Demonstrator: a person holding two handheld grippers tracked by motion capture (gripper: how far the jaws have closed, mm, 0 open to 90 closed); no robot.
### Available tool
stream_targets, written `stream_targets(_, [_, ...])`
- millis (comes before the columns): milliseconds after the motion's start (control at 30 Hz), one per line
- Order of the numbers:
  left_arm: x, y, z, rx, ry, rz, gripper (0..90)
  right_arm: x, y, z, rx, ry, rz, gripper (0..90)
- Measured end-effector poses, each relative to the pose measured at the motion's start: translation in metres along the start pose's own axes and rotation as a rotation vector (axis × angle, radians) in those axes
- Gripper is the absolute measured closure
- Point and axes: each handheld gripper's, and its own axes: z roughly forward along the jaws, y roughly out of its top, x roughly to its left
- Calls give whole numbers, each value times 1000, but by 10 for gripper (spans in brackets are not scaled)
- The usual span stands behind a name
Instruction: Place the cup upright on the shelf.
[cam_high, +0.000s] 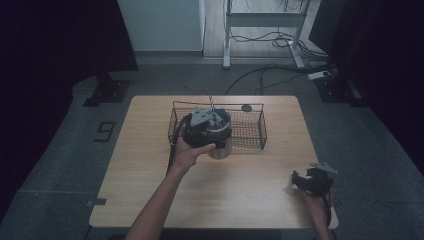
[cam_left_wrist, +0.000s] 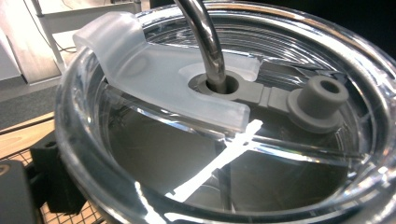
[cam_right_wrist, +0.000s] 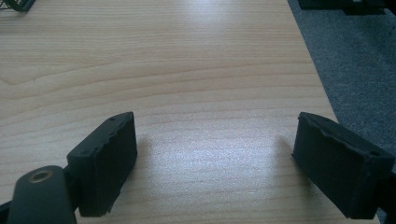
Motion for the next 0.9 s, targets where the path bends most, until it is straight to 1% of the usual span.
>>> stream_targets(300, [8,6,-1,-5,15,-9,42,0,0,0,0,0,-1,134])
stream_targets(733, [14,15,8,-6,20,-13,42,0,0,0,1,1,-1,134])
stream_targets(800, [17,18,13,-4,23,-18,42,0,0,0,0,1,0,134])
stream_targets(900, [18,21,18,-1,26,-15,42,0,0,0,-2,1,1,134])
